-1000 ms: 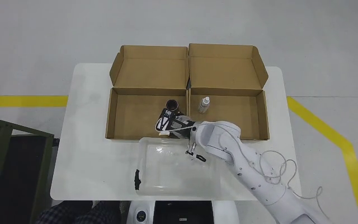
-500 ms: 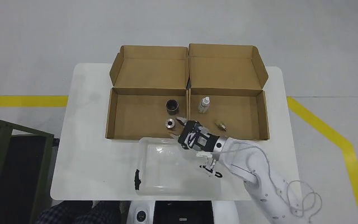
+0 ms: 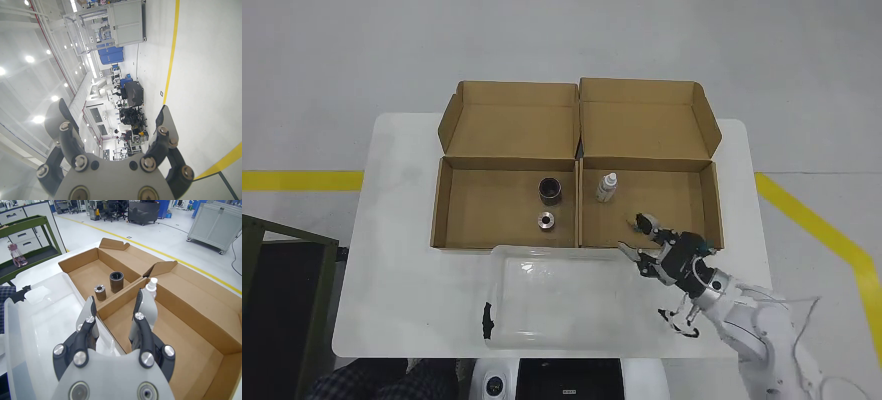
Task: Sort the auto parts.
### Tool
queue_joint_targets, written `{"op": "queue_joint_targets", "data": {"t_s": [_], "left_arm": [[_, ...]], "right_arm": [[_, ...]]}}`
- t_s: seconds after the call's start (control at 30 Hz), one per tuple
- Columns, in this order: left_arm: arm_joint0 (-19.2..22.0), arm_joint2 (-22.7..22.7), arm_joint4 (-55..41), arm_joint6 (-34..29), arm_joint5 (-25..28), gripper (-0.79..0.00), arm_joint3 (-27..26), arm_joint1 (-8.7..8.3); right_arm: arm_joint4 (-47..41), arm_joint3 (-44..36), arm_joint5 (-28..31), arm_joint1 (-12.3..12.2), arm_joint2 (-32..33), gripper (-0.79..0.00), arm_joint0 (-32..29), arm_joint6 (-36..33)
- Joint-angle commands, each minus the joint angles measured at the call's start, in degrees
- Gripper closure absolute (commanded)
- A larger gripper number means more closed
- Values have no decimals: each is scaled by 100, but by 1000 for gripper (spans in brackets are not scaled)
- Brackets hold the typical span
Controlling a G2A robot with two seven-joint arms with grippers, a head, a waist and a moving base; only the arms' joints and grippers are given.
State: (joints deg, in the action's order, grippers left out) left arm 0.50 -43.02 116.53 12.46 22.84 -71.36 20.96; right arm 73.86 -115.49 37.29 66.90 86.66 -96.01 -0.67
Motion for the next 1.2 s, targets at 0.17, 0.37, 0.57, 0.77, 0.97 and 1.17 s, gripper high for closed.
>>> {"op": "queue_joint_targets", "data": {"t_s": [0.17,0.37,0.57,0.77,0.97,1.17], "left_arm": [[0,0,0,0,0,-785,0,0],[0,0,0,0,0,-785,0,0],[0,0,0,0,0,-785,0,0],[0,0,0,0,0,-785,0,0],[0,0,0,0,0,-785,0,0],[0,0,0,0,0,-785,0,0]], "right_arm": [[86,145,59,-72,875,-646,-697,931],[109,374,72,-100,1282,-730,-1057,1485],[196,581,116,-120,1521,-785,-1254,1957],[286,771,105,-131,1643,-785,-1355,2334],[304,798,90,-133,1650,-785,-1359,2382],[303,797,91,-133,1649,-785,-1359,2379]]}}
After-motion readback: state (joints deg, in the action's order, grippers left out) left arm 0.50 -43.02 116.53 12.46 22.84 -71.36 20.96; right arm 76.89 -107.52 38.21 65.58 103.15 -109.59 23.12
